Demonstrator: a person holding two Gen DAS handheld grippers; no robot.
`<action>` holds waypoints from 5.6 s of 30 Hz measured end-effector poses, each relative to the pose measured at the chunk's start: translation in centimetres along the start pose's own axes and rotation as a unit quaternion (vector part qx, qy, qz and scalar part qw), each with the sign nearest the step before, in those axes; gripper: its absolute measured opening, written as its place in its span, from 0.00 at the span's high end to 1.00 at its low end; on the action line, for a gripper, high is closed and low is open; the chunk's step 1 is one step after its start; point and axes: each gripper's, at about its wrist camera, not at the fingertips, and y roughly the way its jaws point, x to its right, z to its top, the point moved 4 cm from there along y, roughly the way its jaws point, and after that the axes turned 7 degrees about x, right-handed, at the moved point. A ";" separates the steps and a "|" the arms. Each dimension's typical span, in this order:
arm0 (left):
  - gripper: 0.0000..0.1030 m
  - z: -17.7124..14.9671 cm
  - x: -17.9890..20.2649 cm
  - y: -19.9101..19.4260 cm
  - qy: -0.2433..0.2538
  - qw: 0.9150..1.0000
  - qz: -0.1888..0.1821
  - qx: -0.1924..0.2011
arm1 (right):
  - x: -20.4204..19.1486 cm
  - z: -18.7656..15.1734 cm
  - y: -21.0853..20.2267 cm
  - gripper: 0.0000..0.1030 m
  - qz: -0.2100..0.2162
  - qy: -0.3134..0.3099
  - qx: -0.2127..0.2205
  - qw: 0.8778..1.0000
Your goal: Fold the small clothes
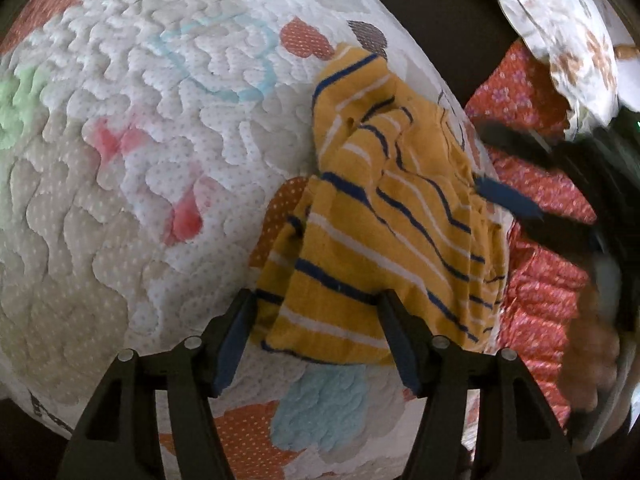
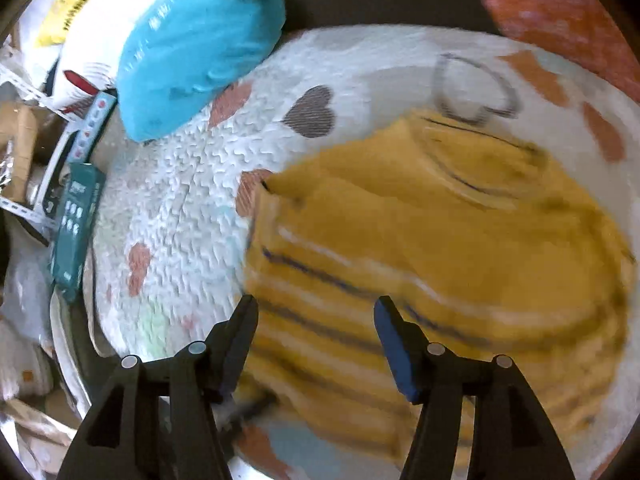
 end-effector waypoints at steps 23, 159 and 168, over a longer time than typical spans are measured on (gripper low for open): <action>0.85 -1.6 4.0 0.1 0.012 0.999 -0.038 -0.006 | -6.5 0.2 8.8 0.83 -0.169 -0.199 -0.078 0.962; 0.27 -20.6 21.9 -12.2 0.350 0.911 0.142 0.166 | 15.0 -33.2 -17.4 0.34 -0.198 0.162 0.162 0.953; 0.27 -20.9 21.6 -11.5 0.364 0.905 0.158 0.156 | 15.2 -33.2 -17.3 0.33 -0.190 0.167 0.169 0.953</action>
